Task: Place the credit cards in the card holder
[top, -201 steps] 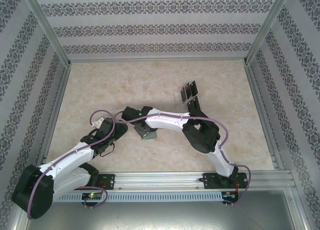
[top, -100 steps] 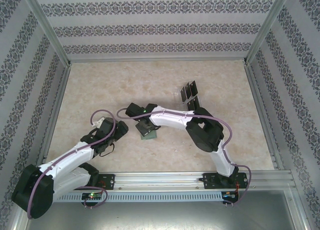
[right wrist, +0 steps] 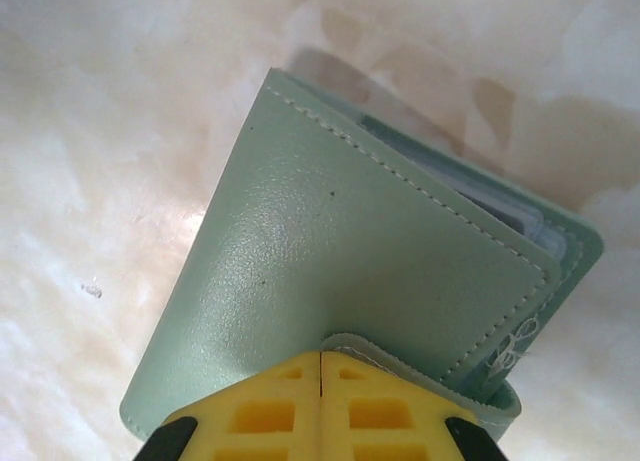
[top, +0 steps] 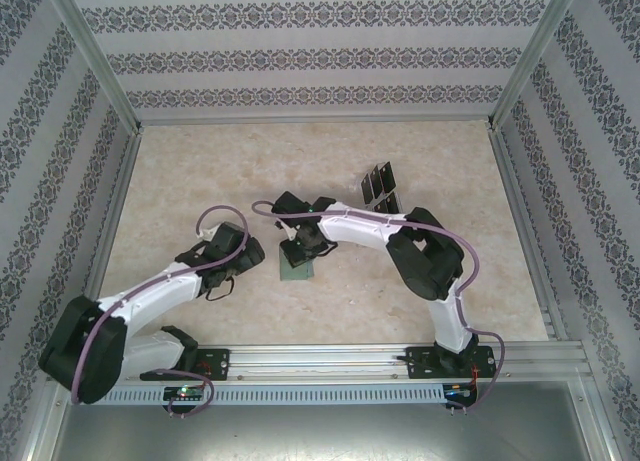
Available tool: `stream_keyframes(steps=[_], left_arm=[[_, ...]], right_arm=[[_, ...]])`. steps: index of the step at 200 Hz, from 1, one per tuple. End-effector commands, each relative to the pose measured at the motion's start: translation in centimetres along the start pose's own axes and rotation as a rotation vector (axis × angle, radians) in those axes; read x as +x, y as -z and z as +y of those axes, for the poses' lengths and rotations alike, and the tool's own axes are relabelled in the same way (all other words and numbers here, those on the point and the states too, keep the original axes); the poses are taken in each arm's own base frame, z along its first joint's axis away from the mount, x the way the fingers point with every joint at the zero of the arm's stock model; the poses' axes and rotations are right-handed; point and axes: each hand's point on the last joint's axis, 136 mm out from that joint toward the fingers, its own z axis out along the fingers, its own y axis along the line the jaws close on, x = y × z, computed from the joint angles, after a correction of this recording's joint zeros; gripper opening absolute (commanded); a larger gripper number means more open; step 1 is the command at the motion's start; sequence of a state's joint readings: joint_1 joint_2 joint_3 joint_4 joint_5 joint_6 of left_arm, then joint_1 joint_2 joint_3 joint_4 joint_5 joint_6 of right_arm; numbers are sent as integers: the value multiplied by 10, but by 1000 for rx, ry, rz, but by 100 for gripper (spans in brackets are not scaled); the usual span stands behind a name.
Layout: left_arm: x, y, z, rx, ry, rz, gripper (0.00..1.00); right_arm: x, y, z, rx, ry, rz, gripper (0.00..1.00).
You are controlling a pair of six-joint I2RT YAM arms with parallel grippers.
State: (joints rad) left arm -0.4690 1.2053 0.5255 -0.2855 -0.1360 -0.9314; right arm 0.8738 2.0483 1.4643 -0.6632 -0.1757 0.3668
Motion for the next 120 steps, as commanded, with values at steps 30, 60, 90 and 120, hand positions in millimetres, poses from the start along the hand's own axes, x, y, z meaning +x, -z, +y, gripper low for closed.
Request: stream_keyframes(steps=[30, 60, 90, 120], left_arm=[[-12, -15, -34, 46, -186, 39, 100], [-13, -17, -47, 80, -221, 47, 100], [-5, -18, -50, 88, -262, 74, 99], [5, -18, -47, 82, -284, 97, 98]], right_arm=[[66, -10, -9, -113, -122, 243, 0], [53, 1, -15, -135, -149, 184, 0], [38, 15, -12, -166, -157, 134, 0], [28, 32, -4, -197, -159, 84, 0]])
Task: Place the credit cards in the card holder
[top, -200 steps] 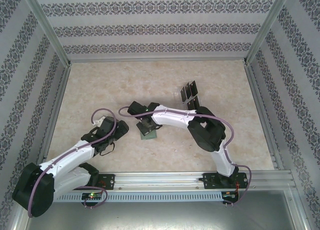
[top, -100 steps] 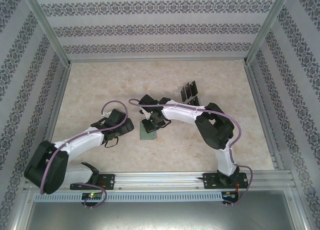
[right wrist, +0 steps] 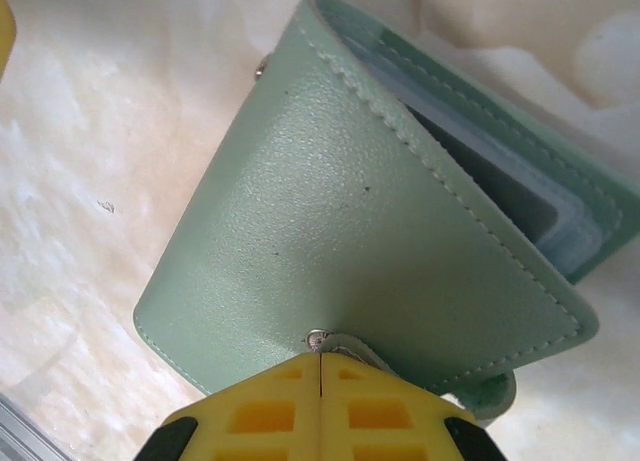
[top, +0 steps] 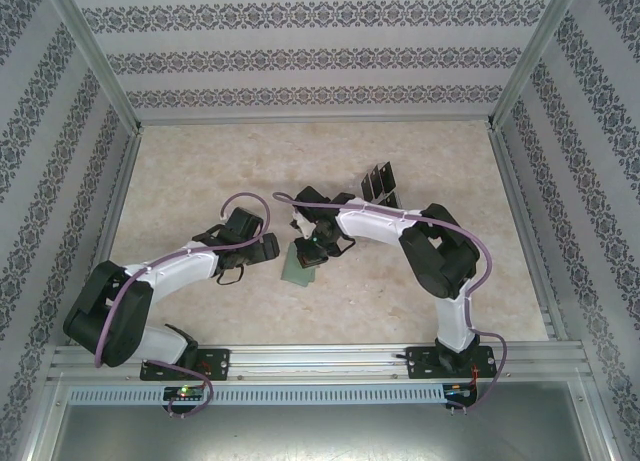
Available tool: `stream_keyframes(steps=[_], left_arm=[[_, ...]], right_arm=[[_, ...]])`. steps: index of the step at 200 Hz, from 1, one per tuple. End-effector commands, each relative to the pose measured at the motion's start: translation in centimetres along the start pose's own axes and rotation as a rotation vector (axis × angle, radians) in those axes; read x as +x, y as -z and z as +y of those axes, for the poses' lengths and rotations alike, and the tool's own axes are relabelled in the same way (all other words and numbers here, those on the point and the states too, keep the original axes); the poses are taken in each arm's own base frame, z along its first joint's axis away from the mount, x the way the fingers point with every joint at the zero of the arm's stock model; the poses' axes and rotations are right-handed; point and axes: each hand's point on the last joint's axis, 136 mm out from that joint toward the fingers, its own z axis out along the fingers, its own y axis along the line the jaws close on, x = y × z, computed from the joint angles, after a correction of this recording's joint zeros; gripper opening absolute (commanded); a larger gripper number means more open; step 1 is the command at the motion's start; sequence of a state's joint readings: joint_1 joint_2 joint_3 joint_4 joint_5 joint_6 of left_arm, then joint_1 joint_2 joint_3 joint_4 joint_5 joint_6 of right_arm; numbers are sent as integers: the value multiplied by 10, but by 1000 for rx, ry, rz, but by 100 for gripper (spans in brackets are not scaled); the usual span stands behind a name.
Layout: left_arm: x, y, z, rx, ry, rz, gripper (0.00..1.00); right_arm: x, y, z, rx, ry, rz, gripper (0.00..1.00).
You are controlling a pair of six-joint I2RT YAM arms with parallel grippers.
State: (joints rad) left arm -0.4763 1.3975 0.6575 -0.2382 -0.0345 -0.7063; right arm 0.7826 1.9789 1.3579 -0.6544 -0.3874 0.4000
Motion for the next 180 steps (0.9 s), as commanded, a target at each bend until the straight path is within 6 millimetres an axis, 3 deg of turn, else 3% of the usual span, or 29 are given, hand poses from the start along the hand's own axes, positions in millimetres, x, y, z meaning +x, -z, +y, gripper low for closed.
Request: stream_keyframes(steps=[1, 44, 73, 142, 180], left_arm=[[5, 1, -7, 18, -53, 12, 98], [15, 3, -9, 27, -61, 29, 97], [24, 1, -10, 18, -76, 45, 97], [37, 11, 16, -93, -76, 49, 93], [47, 9, 5, -47, -103, 63, 92]], right_arm=[[9, 18, 7, -21, -32, 7, 0], [-4, 45, 14, -26, -35, -83, 0], [-7, 53, 16, -37, -42, -103, 0], [0, 37, 10, -59, -77, -76, 0], [0, 28, 11, -75, -84, -62, 0]])
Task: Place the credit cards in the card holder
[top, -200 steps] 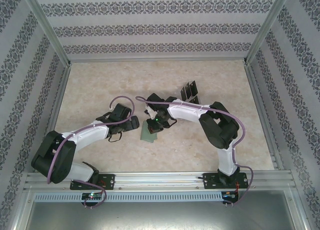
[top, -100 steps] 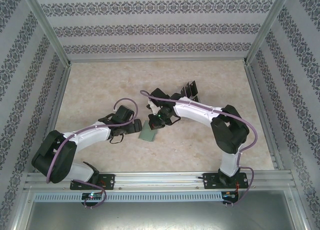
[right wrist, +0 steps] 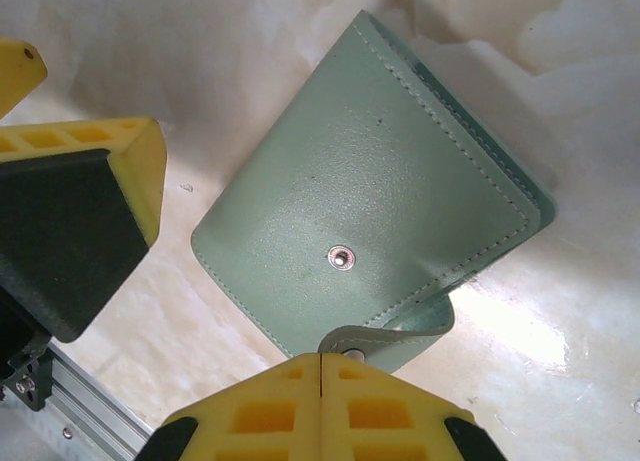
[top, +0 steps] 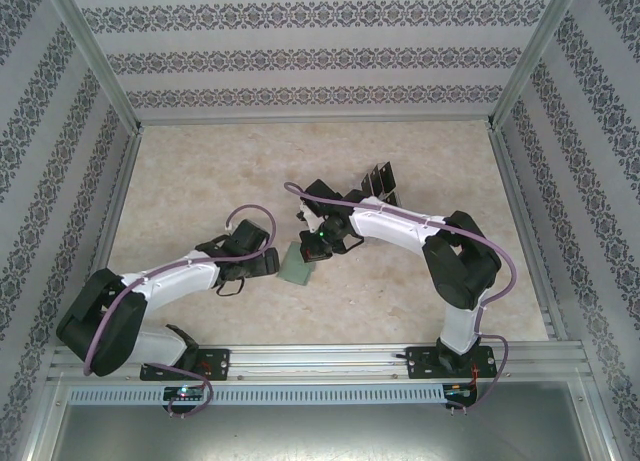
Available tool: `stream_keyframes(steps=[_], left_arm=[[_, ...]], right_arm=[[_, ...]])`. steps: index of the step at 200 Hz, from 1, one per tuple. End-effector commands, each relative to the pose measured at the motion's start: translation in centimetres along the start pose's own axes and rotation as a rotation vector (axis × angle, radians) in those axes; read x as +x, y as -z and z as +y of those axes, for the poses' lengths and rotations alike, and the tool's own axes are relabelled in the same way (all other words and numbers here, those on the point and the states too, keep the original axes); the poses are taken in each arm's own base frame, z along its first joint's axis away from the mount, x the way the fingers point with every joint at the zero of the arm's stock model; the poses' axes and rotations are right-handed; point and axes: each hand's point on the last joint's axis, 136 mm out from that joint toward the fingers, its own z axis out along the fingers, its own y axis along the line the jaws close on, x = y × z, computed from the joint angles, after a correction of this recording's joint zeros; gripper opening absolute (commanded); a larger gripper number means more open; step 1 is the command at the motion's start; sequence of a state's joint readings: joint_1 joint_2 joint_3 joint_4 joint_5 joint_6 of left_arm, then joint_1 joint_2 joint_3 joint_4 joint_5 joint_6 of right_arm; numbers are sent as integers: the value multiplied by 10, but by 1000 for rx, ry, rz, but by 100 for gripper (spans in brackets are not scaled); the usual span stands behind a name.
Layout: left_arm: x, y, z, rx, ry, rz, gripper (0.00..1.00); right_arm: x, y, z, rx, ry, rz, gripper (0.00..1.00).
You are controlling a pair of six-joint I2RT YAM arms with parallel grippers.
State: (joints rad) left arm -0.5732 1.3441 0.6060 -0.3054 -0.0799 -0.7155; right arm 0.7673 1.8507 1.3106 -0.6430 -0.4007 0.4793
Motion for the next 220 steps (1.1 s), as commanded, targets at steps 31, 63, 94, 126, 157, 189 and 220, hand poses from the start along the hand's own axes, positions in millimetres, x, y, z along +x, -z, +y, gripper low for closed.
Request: stream_keyframes(steps=[31, 63, 94, 126, 157, 189, 220], left_arm=[[21, -4, -12, 20, -32, 32, 92], [28, -12, -13, 6, -46, 52, 92], [31, -16, -17, -3, -63, 61, 92], [32, -17, -21, -6, -77, 58, 92], [23, -3, -20, -3, -71, 14, 92], [13, 10, -22, 14, -64, -28, 93], [15, 6, -25, 28, -59, -18, 93]], right_arm=[[0, -12, -2, -28, -32, 25, 0], [-1, -15, -3, -26, -34, 30, 0], [0, -17, -4, -26, -38, 37, 0], [3, -22, -8, -16, -42, 51, 0], [3, -22, -9, -8, -42, 48, 0], [1, -18, -7, -11, -39, 40, 0], [1, -18, -7, -8, -39, 41, 0]])
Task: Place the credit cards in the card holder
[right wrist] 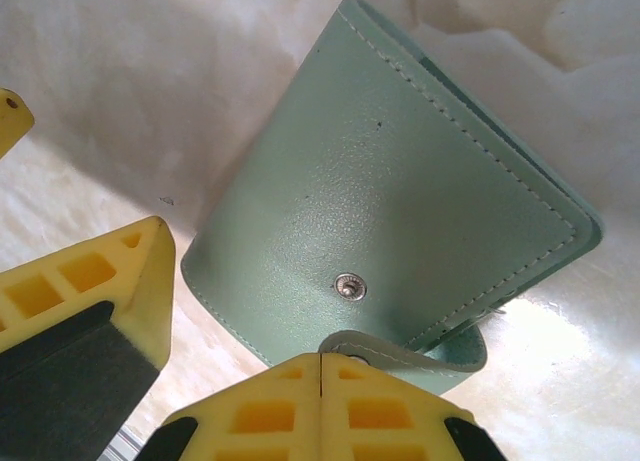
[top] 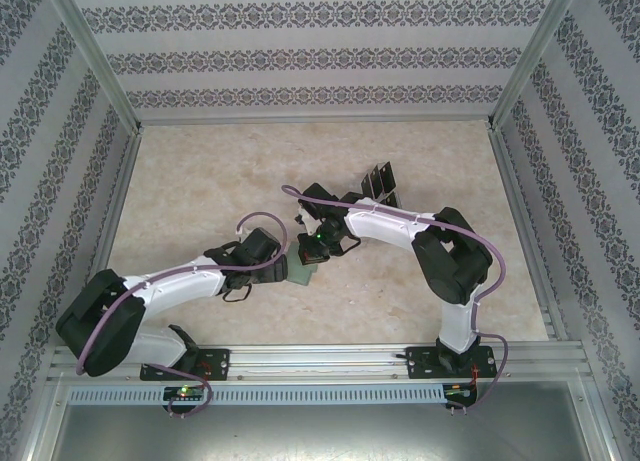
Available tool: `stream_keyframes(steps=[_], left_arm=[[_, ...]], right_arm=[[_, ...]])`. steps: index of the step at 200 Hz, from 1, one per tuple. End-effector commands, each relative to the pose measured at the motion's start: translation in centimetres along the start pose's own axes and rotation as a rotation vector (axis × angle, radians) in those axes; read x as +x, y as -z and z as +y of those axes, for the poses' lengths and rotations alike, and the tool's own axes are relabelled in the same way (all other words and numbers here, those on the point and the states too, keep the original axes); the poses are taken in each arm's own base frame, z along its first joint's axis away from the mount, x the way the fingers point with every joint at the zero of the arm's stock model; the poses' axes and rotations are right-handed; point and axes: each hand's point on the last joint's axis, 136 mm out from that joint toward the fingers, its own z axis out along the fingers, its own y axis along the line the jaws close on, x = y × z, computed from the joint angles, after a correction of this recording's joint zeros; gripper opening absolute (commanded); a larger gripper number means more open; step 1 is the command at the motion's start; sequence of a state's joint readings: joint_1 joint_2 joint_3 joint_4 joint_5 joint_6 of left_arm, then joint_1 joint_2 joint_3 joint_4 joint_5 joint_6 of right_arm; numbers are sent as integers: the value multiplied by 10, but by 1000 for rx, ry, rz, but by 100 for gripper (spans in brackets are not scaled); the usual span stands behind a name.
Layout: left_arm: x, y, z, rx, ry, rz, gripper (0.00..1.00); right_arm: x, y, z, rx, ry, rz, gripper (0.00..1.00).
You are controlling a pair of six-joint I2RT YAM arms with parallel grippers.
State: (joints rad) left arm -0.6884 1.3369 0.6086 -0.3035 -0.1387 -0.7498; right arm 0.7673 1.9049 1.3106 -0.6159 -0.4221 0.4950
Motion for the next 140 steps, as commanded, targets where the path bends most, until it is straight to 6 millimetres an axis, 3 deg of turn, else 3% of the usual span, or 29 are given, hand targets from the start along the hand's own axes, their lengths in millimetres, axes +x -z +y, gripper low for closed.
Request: stream_keyframes(steps=[1, 60, 140], left_arm=[[4, -1, -5, 15, 7, 11, 93], [23, -22, -5, 14, 10, 70, 93], [28, -27, -9, 34, 11, 79, 93]], right_arm=[[0, 0, -3, 0, -13, 9, 0], [-2, -1, -1, 8, -13, 10, 0], [-9, -6, 7, 9, -6, 14, 0]])
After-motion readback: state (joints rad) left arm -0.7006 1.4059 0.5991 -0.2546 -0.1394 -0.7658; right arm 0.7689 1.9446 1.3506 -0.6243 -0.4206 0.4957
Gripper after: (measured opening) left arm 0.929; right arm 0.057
